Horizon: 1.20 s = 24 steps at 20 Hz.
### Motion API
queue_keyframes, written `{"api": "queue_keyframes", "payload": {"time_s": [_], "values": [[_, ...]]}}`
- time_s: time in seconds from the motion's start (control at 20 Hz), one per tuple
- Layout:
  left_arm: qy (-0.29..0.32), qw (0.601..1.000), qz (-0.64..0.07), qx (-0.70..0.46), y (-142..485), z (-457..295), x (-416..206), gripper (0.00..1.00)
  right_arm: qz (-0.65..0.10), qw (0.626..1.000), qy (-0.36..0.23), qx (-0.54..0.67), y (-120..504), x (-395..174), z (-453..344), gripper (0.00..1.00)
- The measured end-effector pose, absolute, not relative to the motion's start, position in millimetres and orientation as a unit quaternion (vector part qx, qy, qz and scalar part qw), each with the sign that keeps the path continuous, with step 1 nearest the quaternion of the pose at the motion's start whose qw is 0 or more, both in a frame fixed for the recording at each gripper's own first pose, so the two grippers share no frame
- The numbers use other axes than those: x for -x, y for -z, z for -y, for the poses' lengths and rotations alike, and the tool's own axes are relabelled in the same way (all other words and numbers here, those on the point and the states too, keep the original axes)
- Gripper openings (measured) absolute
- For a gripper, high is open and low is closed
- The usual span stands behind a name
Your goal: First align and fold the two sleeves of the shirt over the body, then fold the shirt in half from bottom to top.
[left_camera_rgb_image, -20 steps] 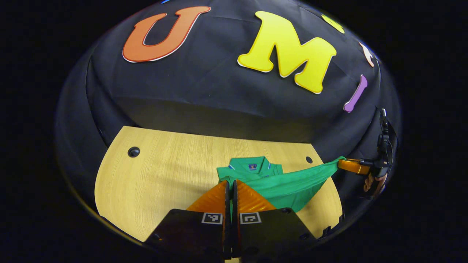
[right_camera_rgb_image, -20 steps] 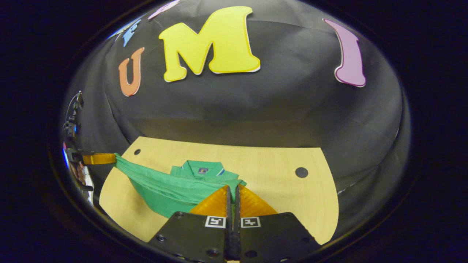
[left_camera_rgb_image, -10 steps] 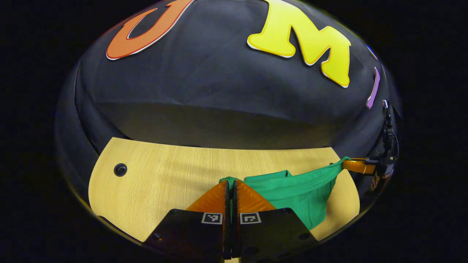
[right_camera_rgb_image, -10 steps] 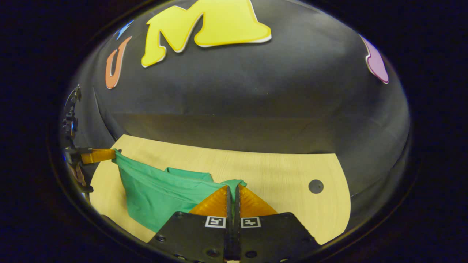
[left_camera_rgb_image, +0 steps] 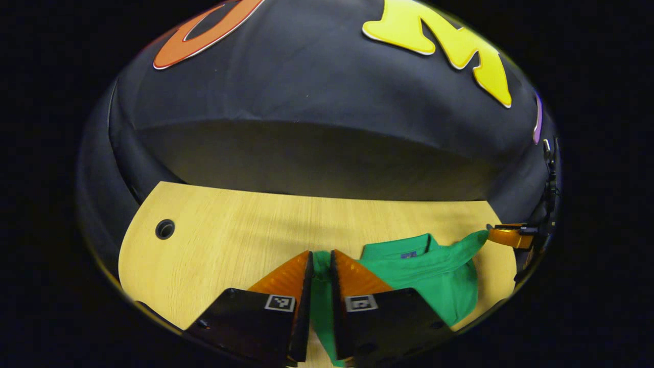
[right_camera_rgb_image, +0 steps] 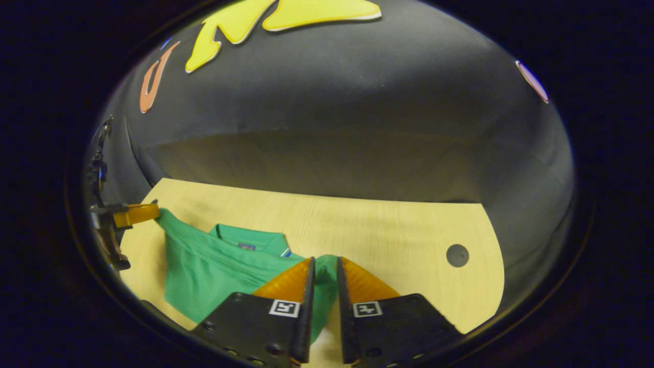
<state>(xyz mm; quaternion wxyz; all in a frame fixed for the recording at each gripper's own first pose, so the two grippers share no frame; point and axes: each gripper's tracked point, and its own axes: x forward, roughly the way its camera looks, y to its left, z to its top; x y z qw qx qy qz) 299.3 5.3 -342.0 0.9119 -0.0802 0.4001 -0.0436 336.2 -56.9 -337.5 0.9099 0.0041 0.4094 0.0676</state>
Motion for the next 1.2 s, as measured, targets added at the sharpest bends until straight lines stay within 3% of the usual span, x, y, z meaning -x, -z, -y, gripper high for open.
{"api": "queue_keyframes", "payload": {"time_s": [0.1,0.15,0.2,0.25,0.55,0.85,1.2], "values": [[0.032,0.912,-0.401,0.077,342.0,-8.8,-292.6,0.64,-0.413,0.908,-0.067,-0.02,335.7,-324.6,51.0,0.49],[0.026,0.914,-0.399,0.073,335.4,-12.6,-287.9,0.89,-0.405,0.912,-0.066,-0.021,332.0,-321.8,51.3,0.66],[0.017,0.917,-0.393,0.065,326.7,-16.6,-282.4,0.89,-0.394,0.917,-0.06,-0.014,326.4,-318.7,53.6,0.84],[0.011,0.921,-0.385,0.057,316.3,-21.2,-277.6,1.0,-0.383,0.922,-0.06,-0.007,314.9,-310.7,53.2,0.99],[-0.017,0.956,-0.287,0.06,204.3,-26.1,-252.9,0.98,-0.263,0.963,-0.057,0.019,197.3,-270.1,39.4,0.97],[-0.017,0.988,-0.152,0.028,50.1,-5.8,-191.6,0.97,-0.16,0.985,-0.067,-0.005,72.6,-188.4,19.7,0.97],[-0.004,0.994,-0.103,0.039,-34.3,29.3,-90.6,0.97,-0.071,0.997,-0.033,-0.02,-4.6,-91.1,12.8,0.97]]}}
